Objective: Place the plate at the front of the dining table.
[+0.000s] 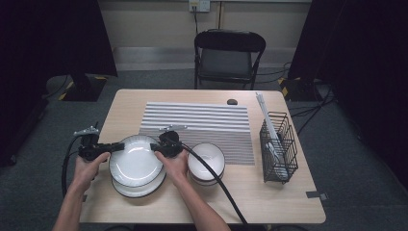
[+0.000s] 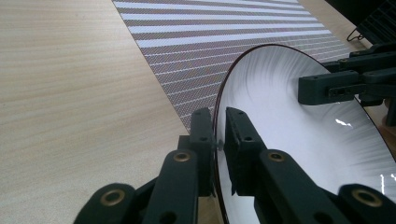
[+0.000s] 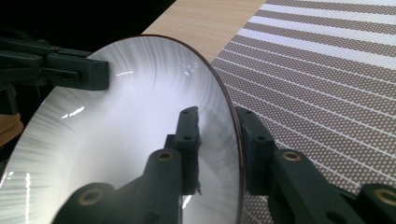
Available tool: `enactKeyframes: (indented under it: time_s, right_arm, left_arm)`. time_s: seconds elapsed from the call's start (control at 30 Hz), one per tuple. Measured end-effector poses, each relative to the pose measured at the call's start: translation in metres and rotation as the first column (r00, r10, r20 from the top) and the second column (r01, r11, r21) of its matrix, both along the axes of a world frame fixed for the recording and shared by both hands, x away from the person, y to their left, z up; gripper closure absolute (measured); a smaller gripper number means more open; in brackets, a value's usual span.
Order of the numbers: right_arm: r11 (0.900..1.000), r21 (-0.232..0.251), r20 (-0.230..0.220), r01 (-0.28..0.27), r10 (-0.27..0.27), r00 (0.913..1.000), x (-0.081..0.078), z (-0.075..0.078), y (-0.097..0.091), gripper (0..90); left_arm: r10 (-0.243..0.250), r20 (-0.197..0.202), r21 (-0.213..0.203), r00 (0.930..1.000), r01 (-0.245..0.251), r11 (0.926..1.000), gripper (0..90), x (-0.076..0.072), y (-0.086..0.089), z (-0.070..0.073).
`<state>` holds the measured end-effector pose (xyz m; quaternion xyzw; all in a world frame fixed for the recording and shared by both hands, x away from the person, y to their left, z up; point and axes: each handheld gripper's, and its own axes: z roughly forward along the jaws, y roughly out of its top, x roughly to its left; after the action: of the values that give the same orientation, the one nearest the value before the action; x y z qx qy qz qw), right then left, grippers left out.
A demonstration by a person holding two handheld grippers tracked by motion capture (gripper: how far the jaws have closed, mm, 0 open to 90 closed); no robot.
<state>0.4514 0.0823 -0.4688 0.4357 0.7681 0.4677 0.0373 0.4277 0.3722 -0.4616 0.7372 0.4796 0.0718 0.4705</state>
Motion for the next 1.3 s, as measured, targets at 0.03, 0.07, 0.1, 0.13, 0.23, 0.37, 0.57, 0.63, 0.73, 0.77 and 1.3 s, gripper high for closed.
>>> enactKeyframes:
  time_s: [0.03, 0.07, 0.1, 0.13, 0.23, 0.37, 0.57, 0.63, 0.73, 0.77, 1.3]
  right_arm:
    - [1.0000, -0.001, 0.002, 0.003, -0.003, 1.0000, -0.0001, 0.0003, 0.0002, 74.1]
    - [1.0000, 0.003, -0.001, 0.001, -0.001, 1.0000, 0.0005, 0.0005, -0.0006, 75.6]
    - [0.9999, 0.011, -0.004, 0.005, -0.005, 1.0000, 0.0011, 0.0006, -0.0018, 76.9]
    - [0.9999, 0.016, -0.002, 0.005, -0.005, 1.0000, 0.0019, 0.0008, -0.0026, 77.9]
    - [0.9997, 0.024, 0.016, 0.011, -0.011, 0.9998, 0.0025, 0.0049, -0.0041, 80.7]
    - [0.9991, 0.037, 0.030, 0.020, -0.021, 0.9993, 0.0064, 0.0082, -0.0067, 82.2]
    - [0.9984, 0.043, 0.028, 0.036, -0.037, 0.9989, 0.0075, 0.0057, -0.0078, 82.1]
    - [0.9986, 0.039, 0.033, 0.036, -0.037, 0.9988, 0.0070, 0.0059, -0.0078, 82.3]
    - [0.9987, 0.038, 0.033, 0.035, -0.037, 0.9988, 0.0069, 0.0059, -0.0080, 82.3]
    - [0.9987, 0.037, 0.034, 0.036, -0.037, 0.9987, 0.0068, 0.0059, -0.0079, 82.3]
    - [0.9985, 0.028, 0.055, 0.046, -0.048, 0.9973, 0.0072, 0.0089, -0.0070, 82.7]
  left_arm:
    - [0.001, -0.002, 0.004, 1.0000, -0.001, 1.0000, 82.3, 0.0000, 0.0000, 0.0004]
    - [0.000, 0.000, 0.002, 1.0000, 0.000, 1.0000, 82.3, 0.0003, 0.0002, 0.0002]
    - [-0.002, 0.003, -0.005, 1.0000, 0.002, 1.0000, 82.5, 0.0006, 0.0002, -0.0002]
    - [0.001, 0.003, -0.003, 1.0000, -0.001, 1.0000, 82.5, 0.0010, 0.0001, 0.0002]
    - [0.010, 0.007, -0.015, 0.9999, -0.010, 0.9998, 82.1, 0.0036, 0.0001, 0.0010]
    - [0.011, 0.012, -0.019, 0.9999, -0.011, 0.9998, 82.3, 0.0072, -0.0011, 0.0018]
    - [0.015, 0.013, -0.020, 0.9998, -0.015, 0.9997, 82.4, 0.0072, -0.0017, 0.0015]
    - [0.015, 0.006, -0.021, 0.9999, -0.015, 0.9997, 81.4, 0.0069, -0.0018, 0.0009]
    - [0.014, -0.003, -0.005, 0.9999, -0.014, 0.9999, 75.6, 0.0042, -0.0032, 0.0014]
    - [0.016, -0.003, 0.000, 0.9999, -0.016, 0.9999, 75.5, 0.0034, -0.0034, 0.0014]
    - [0.026, 0.012, 0.004, 0.9996, -0.026, 0.9996, 81.8, 0.0052, -0.0001, 0.0046]
